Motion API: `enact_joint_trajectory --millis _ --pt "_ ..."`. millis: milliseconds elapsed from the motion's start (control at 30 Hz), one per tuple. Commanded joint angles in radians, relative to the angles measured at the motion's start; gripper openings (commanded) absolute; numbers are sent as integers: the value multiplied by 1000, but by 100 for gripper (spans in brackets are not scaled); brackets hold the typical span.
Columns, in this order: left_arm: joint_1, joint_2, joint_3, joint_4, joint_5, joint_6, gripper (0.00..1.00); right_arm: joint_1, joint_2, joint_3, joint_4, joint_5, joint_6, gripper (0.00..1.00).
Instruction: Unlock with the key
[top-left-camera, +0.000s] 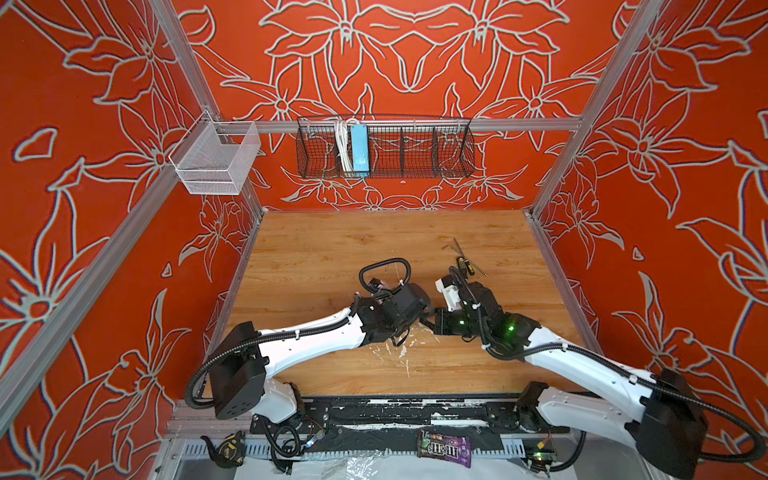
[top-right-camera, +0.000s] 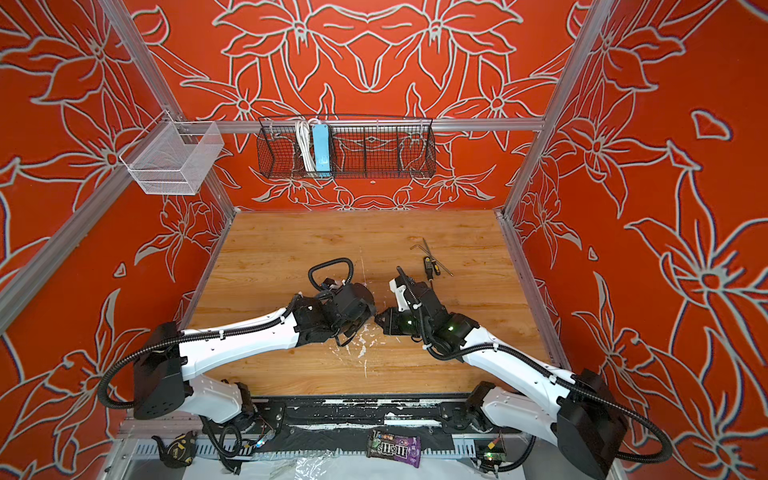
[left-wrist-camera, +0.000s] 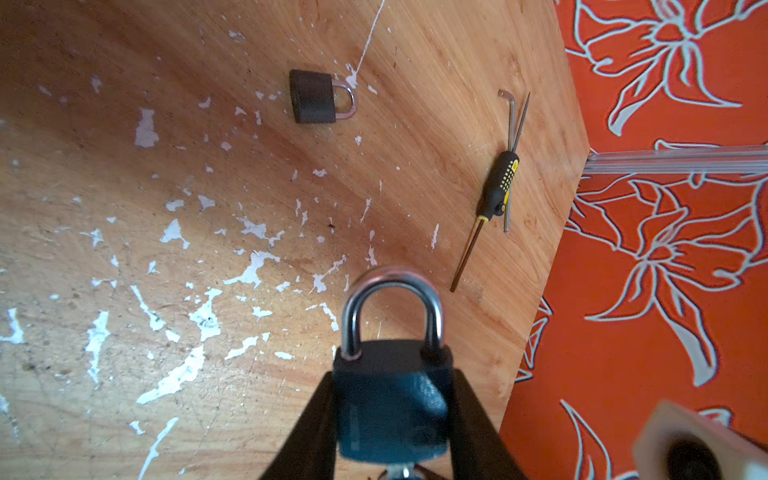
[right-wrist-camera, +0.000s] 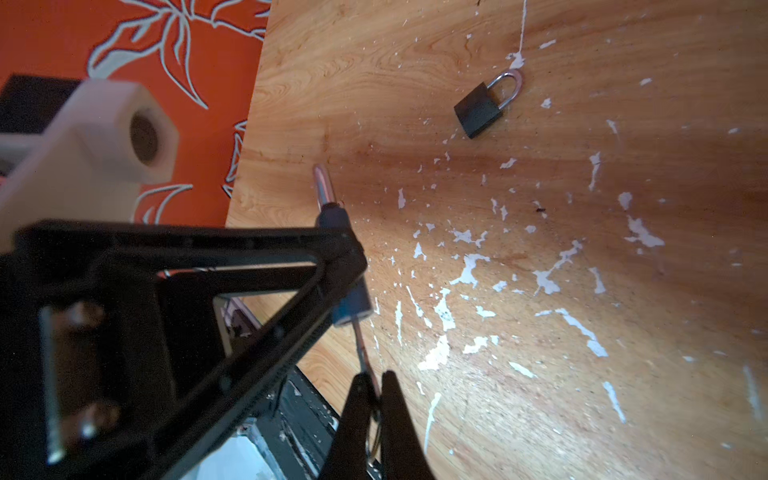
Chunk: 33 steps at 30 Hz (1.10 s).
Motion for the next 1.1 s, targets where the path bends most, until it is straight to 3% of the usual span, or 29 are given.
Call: enact_joint_trajectory --millis 0,200,767,1067 --pt "-44 -35 18 -31 16 16 0 -14 9 1 231 -67 125 0" --pt "-52 -71 -31 27 17 6 0 -19 -3 76 58 26 11 0" --pt "-55 -43 0 114 86 41 0 2 81 80 363 -72 141 0" --pt "-57 -62 -13 150 100 53 0 2 61 44 315 -1 88 0"
